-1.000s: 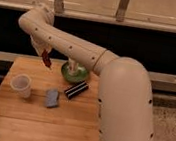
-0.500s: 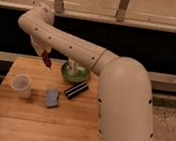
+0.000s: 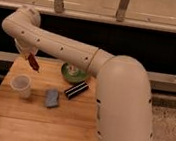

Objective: Place the pepper in the ceramic cup

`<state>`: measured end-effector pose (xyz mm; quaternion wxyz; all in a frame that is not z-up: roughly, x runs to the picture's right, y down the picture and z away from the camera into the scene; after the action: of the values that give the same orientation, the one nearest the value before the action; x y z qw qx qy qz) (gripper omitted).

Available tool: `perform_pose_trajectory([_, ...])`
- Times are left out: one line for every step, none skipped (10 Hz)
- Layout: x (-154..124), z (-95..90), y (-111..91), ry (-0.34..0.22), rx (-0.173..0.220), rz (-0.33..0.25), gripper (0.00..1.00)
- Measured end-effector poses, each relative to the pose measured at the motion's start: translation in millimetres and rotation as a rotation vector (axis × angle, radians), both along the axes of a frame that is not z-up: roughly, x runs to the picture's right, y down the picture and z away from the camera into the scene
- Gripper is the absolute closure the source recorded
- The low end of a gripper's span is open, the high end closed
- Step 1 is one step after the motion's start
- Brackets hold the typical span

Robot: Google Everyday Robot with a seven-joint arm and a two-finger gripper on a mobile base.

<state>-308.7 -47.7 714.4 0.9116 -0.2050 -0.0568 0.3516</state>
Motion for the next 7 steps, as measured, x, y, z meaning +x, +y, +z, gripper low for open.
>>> perform_pose_trajectory([-6.6, -3.1, 1.1, -0.021, 0.003, -0.008, 1.0])
perform_pose_trajectory([-10.8, -3.8, 2.3, -0.034, 0.003, -0.012, 1.0])
perform_pose_trajectory([-15.7, -4.2, 3.0, -0.052, 0.003, -0.012, 1.0])
perform_pose_trajectory([-18.8, -2.0, 2.9, -0.068, -0.002, -0.007, 1.0])
perform_pose_trajectory([-21.7, 0.6, 3.1, -0.077, -0.009, -0.004, 1.0])
perform_pose_trajectory([-28.7, 5.1, 6.3, -0.092, -0.027, -0.005, 1.0])
perform_pose_trajectory([-36.1, 9.5, 10.2, -0.104, -0.044, -0.01, 1.0])
